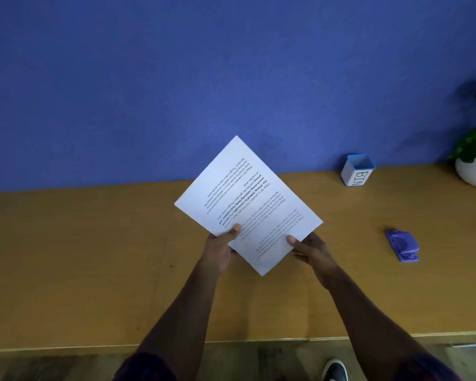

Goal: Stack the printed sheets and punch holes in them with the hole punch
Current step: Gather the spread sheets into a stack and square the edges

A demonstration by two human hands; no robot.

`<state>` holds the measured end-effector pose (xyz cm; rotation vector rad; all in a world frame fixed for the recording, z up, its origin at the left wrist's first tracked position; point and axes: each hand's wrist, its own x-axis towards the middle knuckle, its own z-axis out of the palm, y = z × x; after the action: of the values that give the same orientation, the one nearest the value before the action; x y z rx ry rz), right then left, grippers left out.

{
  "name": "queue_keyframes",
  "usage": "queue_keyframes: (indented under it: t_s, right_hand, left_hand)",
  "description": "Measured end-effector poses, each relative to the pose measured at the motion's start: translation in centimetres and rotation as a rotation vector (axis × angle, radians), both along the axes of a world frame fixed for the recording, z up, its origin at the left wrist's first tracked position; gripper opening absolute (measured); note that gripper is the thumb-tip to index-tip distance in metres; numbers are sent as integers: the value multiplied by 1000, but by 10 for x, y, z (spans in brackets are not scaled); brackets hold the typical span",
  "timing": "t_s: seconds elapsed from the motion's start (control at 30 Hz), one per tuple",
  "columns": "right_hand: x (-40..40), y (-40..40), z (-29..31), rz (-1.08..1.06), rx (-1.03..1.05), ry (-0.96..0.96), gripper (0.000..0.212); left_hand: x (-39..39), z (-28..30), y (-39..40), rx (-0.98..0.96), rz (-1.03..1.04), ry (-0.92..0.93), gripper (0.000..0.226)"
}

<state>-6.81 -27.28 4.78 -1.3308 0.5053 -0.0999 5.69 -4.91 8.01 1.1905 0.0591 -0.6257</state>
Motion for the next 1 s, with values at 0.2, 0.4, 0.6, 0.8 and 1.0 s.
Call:
queue_keyframes:
  t_s: [0.2, 0.4, 0.6, 0.8, 1.0]
  right_hand:
    - [8, 3, 2, -169, 107, -143, 25]
    - [2, -31, 9, -186, -80, -212, 26]
    - [7, -40, 19, -104, -167, -146, 18]
    - [9, -39, 33, -1, -160, -148, 26]
    - [5, -40, 36, -57, -82, -213, 25]
  left_hand:
    - [1, -11, 2, 51, -26, 20, 53]
    - [40, 6, 35, 161, 74, -82, 35]
    - [42, 18, 34, 434, -225, -362, 37]
    - [37, 10, 31, 397, -120, -295, 35]
    - [41, 4, 39, 316, -118, -335, 43]
